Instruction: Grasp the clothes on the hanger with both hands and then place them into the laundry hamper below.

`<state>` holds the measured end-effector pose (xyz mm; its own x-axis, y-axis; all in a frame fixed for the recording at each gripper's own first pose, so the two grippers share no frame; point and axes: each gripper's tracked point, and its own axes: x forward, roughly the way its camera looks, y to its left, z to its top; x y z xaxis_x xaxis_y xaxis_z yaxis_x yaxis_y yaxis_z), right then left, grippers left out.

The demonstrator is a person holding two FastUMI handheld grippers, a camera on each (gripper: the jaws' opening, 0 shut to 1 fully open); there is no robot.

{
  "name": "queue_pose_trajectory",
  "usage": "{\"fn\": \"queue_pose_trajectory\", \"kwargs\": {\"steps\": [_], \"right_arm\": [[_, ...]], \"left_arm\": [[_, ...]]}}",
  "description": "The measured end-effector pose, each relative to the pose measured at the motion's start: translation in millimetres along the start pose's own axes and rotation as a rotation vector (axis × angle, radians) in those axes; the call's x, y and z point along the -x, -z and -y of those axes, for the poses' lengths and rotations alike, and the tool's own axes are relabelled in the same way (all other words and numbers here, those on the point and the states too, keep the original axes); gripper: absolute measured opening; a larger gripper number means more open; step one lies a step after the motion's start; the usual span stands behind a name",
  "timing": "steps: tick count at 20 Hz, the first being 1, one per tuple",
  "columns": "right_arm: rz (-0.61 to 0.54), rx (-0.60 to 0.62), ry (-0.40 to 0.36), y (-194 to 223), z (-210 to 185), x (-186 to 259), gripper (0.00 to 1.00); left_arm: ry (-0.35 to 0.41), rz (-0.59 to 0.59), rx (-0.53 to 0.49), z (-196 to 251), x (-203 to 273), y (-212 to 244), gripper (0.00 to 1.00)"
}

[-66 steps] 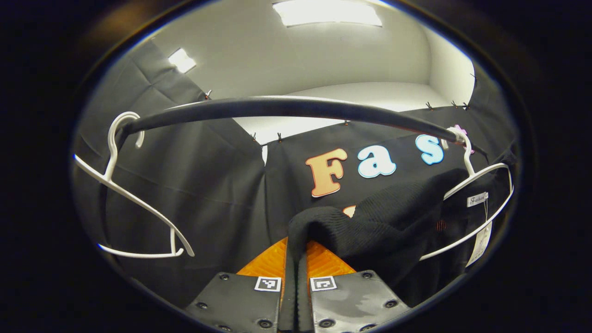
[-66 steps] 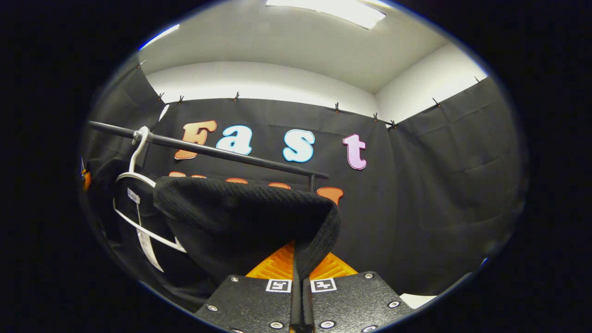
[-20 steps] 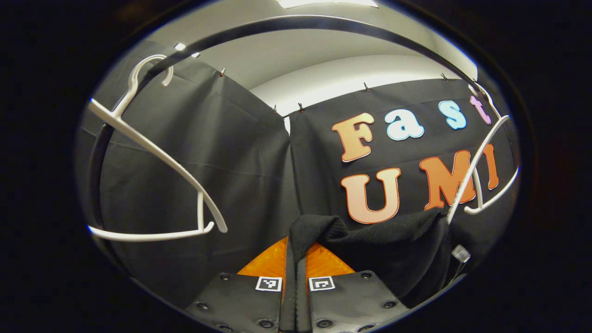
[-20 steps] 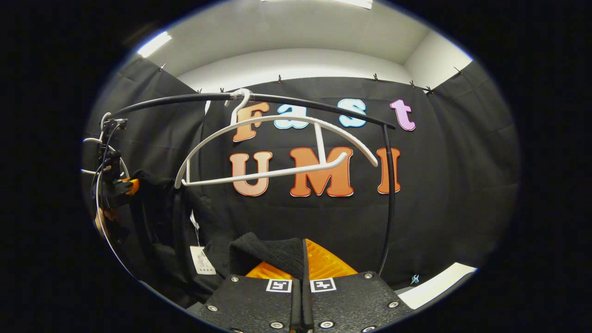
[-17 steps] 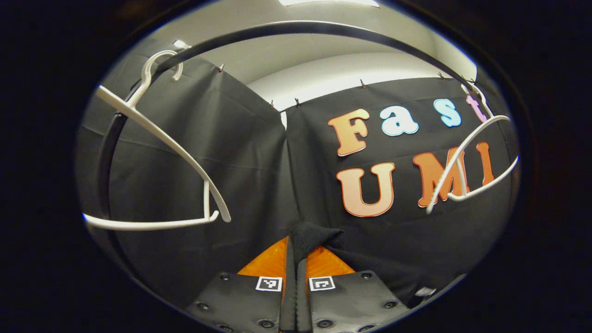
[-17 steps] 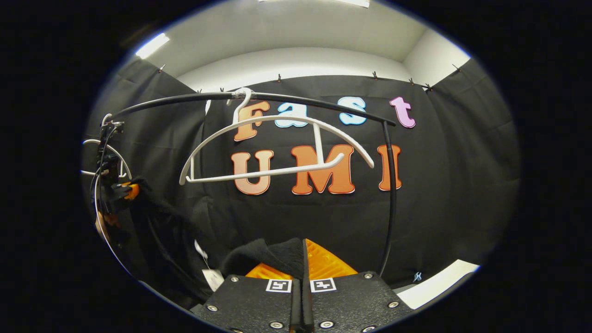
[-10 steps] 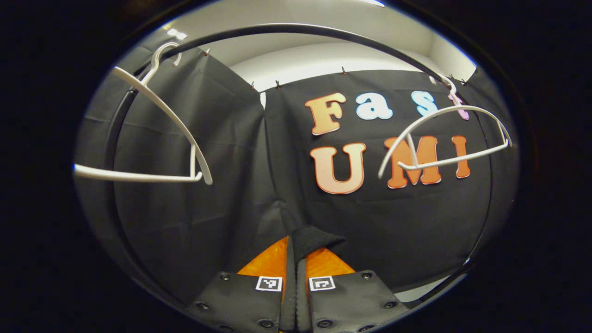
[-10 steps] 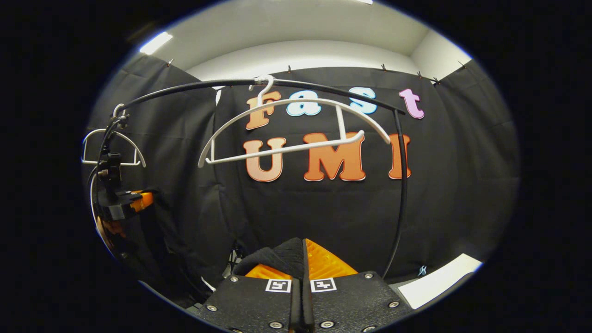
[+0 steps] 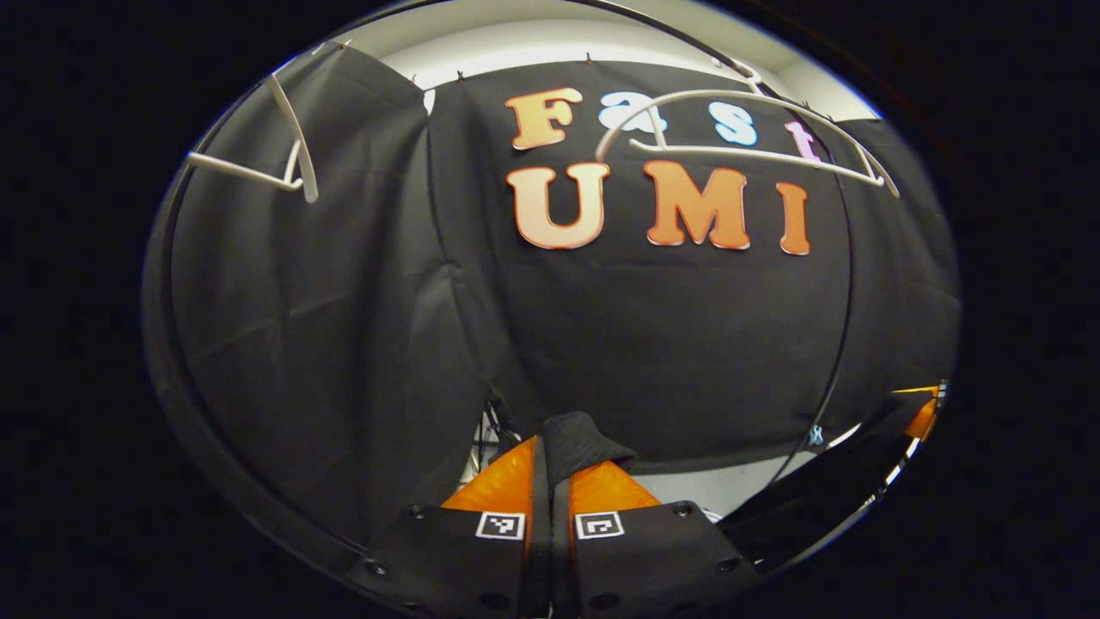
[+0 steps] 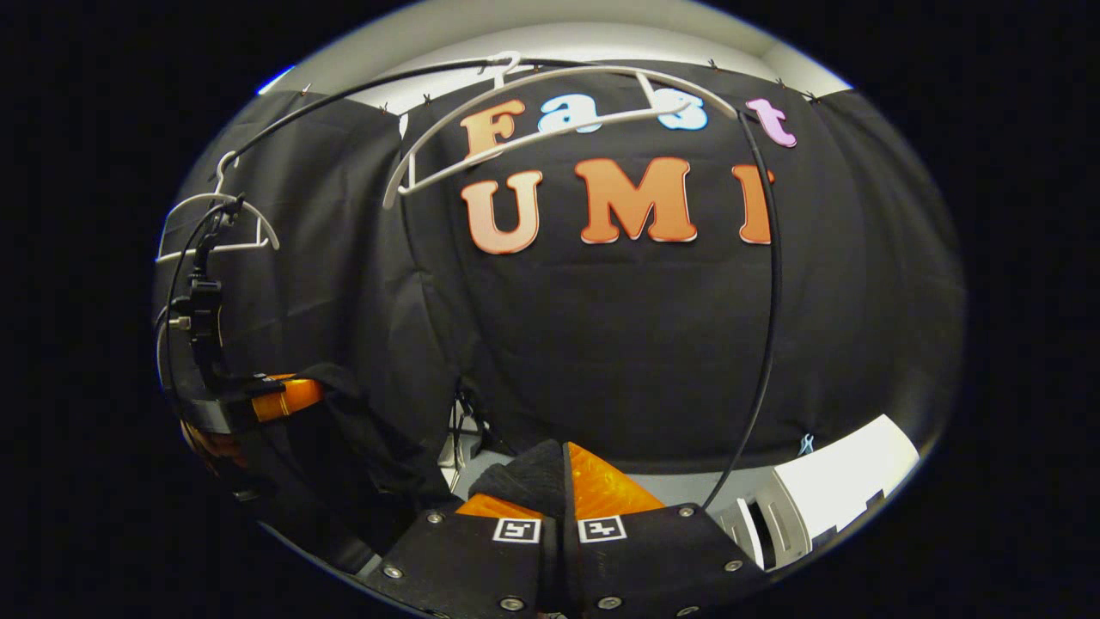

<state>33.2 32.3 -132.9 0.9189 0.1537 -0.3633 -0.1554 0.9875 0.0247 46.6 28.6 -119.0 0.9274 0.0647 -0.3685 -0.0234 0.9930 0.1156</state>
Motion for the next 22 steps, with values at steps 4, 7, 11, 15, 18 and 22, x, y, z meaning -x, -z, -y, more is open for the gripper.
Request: {"fn": "queue_pose_trajectory", "kwargs": {"steps": [4, 7, 11, 15, 18, 22], "right_arm": [[-0.11, -0.018, -0.02, 51.0, -12.2, -14.2, 0.02], [-0.202, -0.022, -0.021, 88.1, -12.5, -20.7, 0.02], [-0.343, -0.029, -0.011, 140.9, -9.6, -22.2, 0.04], [-0.416, -0.05, -0.009, 166.8, -11.4, -23.0, 0.05], [-0.434, -0.066, 0.003, 173.5, -10.2, -23.7, 0.07], [-0.431, -0.095, -0.027, 169.1, -17.0, -28.7, 0.17]], "left_arm": [[0.021, -0.084, -0.032, 8.7, -3.2, 41.2, 0.07], [0.019, -0.191, -0.035, 5.9, -12.7, 80.0, 0.07], [0.009, -0.329, -0.038, -3.3, -21.0, 128.9, 0.08], [0.0, -0.399, -0.02, -13.4, -20.5, 157.1, 0.08], [-0.006, -0.44, -0.019, -17.1, -20.9, 169.0, 0.07], [-0.025, -0.487, -0.013, -21.5, -18.7, 180.0, 0.22]]}}
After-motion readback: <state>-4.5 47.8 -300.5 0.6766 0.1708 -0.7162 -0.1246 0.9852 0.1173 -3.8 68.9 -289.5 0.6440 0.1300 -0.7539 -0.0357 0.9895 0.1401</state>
